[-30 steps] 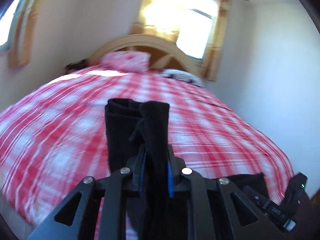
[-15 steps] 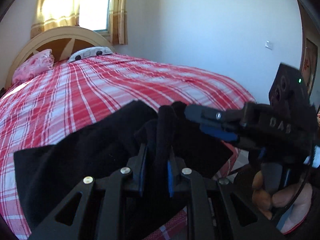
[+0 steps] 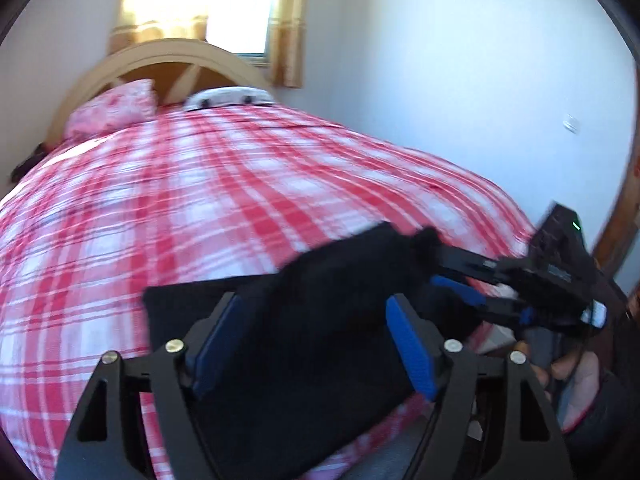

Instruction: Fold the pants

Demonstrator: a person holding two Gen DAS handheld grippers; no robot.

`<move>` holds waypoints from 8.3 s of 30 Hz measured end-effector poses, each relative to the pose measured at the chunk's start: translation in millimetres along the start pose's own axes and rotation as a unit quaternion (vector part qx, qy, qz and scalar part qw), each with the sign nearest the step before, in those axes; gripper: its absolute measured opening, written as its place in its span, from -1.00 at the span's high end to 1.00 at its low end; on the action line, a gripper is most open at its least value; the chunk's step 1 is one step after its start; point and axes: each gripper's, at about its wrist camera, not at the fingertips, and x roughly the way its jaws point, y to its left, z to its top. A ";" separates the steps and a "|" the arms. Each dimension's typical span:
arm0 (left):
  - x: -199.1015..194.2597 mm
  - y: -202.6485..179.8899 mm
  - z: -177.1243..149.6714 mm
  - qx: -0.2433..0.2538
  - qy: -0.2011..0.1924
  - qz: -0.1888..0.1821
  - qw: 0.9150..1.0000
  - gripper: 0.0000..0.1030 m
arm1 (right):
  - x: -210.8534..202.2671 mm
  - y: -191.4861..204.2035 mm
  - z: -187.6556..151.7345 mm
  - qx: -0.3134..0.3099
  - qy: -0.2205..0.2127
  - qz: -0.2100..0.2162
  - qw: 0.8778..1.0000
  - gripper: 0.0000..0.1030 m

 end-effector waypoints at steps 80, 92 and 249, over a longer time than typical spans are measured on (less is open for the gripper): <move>30.5 -109.2 -18.4 0.218 0.013 -0.065 0.974 -0.64 | -40.8 41.5 -8.4 -0.178 0.066 -0.125 0.974 0.57; 58.2 -151.3 -29.5 0.273 -0.033 -0.036 0.961 -0.75 | -20.5 27.9 31.1 -0.054 0.143 0.048 0.987 0.67; 76.8 82.1 16.8 -0.128 0.082 0.185 0.971 -1.00 | 19.1 5.9 52.6 -0.160 -0.010 -0.095 0.982 0.83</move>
